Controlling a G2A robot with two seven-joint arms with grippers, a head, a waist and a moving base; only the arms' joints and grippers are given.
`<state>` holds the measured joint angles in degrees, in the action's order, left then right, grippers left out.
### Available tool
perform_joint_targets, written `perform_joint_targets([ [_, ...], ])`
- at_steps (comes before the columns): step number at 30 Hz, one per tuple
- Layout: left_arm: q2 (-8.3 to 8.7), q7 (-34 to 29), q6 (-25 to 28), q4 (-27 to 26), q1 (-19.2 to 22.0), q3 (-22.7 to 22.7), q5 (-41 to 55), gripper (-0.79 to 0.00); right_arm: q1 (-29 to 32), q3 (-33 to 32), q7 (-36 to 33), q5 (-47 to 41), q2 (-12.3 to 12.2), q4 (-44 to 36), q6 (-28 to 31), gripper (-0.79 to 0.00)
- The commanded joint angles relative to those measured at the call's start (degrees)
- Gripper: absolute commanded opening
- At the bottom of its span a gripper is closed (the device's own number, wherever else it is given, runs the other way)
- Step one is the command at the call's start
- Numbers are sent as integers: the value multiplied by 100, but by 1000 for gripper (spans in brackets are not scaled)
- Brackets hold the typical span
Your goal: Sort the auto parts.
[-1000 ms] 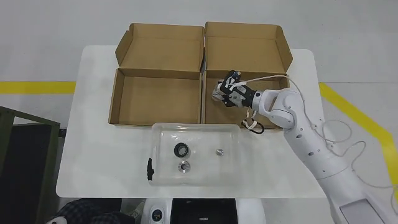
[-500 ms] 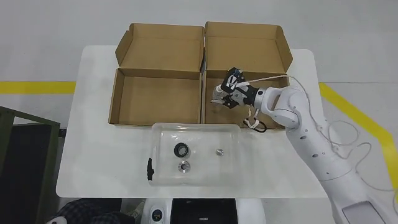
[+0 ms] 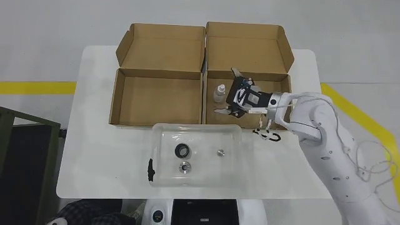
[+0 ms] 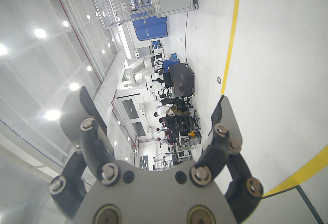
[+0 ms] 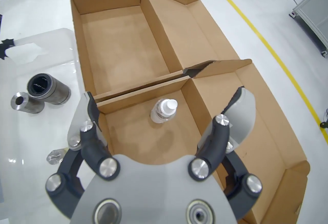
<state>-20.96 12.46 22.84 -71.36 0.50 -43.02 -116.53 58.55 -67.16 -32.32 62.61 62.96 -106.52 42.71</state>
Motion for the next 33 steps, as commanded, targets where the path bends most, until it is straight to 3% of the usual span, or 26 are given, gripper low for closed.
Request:
perform_joint_targets([
  [1,0,0,0,0,0,0,0,0,129,-44,-77,-15,-29,-225,99,0],
  [16,0,0,0,0,0,0,0,0,1078,-48,-716,274,-223,-1508,703,0],
  [33,0,0,0,0,0,0,0,0,1447,686,-1558,1197,-322,-1772,954,0],
])
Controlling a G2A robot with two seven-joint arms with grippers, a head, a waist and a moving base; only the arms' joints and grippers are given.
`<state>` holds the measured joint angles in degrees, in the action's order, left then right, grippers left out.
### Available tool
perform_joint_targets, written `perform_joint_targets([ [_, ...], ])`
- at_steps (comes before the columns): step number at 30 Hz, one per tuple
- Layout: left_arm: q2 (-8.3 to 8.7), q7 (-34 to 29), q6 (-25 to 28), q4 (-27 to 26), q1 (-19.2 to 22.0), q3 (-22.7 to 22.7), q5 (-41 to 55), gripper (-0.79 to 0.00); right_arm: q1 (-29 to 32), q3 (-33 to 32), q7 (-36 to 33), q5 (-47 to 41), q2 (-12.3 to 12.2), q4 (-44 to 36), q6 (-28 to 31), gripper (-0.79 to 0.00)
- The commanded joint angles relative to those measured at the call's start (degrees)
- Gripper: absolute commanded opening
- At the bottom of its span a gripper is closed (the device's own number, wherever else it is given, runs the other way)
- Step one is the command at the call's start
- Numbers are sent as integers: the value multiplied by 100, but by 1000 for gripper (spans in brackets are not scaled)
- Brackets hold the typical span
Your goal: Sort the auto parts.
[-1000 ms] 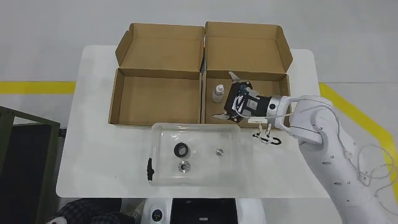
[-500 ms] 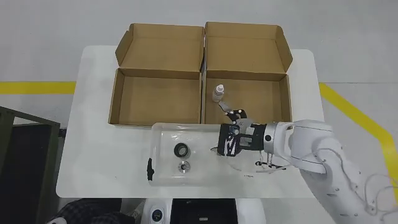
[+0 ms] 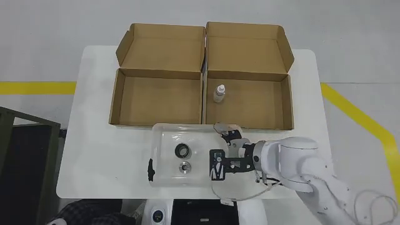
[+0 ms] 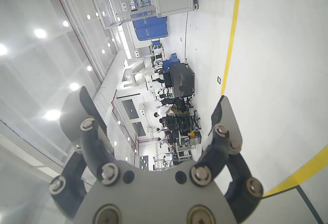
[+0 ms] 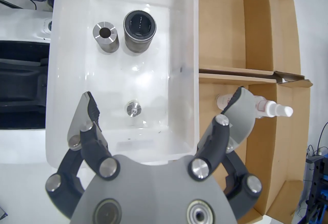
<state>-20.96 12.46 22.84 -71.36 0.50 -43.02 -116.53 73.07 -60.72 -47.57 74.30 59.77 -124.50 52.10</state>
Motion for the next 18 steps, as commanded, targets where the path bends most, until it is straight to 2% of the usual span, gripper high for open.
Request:
perform_joint_targets([
  [1,0,0,0,0,0,0,0,0,-18,87,-71,61,-4,51,39,0],
  [8,0,0,0,0,0,0,0,0,-176,462,-309,260,-13,351,152,0],
  [18,0,0,0,0,0,0,0,0,-464,1017,-439,481,-87,722,22,0],
])
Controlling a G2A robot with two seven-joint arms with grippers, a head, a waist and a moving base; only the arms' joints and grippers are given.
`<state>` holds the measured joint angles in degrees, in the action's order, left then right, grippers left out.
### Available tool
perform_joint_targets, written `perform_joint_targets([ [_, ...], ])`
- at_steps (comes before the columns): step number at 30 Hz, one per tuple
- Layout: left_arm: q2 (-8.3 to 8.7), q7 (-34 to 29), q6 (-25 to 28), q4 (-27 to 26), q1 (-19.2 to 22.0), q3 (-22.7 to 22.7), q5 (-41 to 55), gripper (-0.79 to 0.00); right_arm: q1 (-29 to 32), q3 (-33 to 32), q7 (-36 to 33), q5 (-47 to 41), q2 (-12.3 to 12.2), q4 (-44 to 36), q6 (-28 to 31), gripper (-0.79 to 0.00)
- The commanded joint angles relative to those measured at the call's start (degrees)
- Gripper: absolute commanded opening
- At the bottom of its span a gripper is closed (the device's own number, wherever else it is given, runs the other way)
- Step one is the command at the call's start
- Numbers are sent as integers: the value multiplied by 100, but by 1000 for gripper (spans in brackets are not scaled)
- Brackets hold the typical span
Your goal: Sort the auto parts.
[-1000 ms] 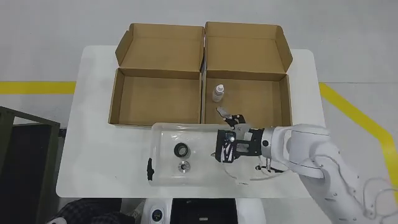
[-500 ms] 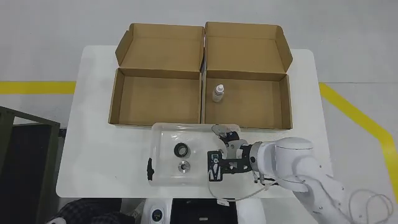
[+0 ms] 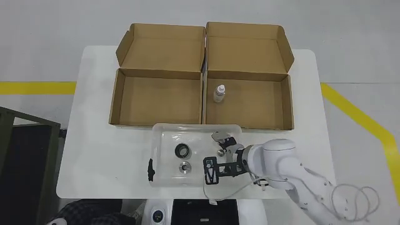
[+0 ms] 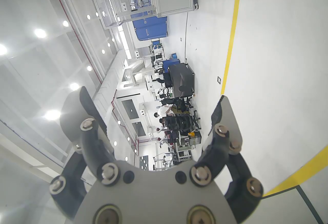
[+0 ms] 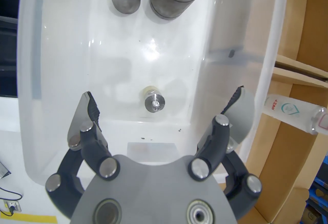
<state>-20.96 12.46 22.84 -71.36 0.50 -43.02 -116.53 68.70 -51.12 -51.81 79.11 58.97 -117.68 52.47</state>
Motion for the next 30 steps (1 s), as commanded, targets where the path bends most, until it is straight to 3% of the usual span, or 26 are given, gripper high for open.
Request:
perform_joint_targets([
  [1,0,0,0,0,0,0,0,0,-61,122,-41,35,-15,82,-41,0],
  [9,0,0,0,0,0,0,0,0,-326,493,-254,-49,-68,278,-254,0],
  [16,0,0,0,0,0,0,0,0,-489,653,-449,-172,-114,325,-449,-289],
  [23,0,0,0,0,0,0,0,0,-646,811,-571,-292,-144,417,-571,-372],
  [30,0,0,0,0,0,0,0,0,-796,955,-662,-352,-166,463,-662,-637],
])
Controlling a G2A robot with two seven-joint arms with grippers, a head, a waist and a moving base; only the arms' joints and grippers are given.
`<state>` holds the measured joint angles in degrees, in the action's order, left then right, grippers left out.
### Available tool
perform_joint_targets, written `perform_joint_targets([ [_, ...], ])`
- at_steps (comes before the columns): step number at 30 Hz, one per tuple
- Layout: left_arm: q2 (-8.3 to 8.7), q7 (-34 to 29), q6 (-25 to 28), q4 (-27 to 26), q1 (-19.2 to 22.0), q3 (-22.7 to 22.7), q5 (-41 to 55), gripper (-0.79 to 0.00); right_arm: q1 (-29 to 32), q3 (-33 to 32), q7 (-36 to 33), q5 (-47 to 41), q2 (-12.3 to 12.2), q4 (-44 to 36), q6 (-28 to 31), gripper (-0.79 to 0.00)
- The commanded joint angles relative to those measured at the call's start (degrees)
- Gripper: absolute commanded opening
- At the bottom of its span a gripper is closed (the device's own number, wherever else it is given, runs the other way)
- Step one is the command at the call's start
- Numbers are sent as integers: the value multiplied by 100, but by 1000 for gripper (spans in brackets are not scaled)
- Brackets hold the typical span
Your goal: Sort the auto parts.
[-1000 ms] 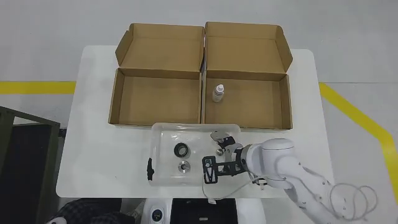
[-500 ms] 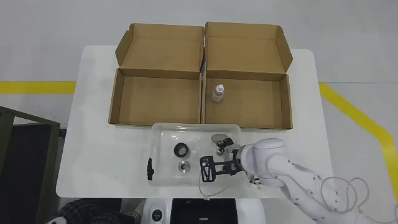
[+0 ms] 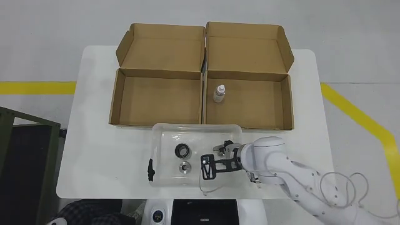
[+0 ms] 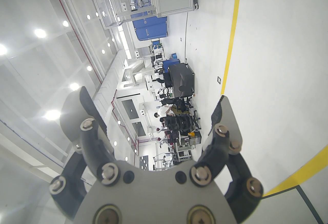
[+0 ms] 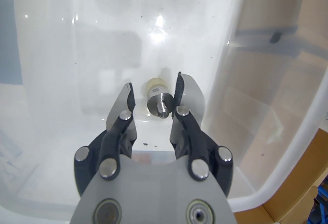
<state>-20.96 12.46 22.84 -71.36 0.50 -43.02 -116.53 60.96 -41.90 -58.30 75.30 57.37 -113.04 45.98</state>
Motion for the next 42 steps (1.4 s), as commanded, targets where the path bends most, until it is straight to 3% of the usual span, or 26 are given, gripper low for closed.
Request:
perform_joint_targets([
  [1,0,0,0,0,0,0,0,0,-34,56,-24,-4,-11,-13,-24,-674],
  [3,0,0,0,0,0,0,0,0,-69,80,-44,-77,-25,-31,-44,-785],
  [14,0,0,0,0,0,0,0,0,-126,-154,180,-812,-125,-324,9,-785],
  [29,0,0,0,0,0,0,0,0,293,-977,2177,-1205,-256,-417,56,-785],
  [42,0,0,0,0,0,0,0,0,281,-1490,3692,-1409,-219,-470,-379,-785],
])
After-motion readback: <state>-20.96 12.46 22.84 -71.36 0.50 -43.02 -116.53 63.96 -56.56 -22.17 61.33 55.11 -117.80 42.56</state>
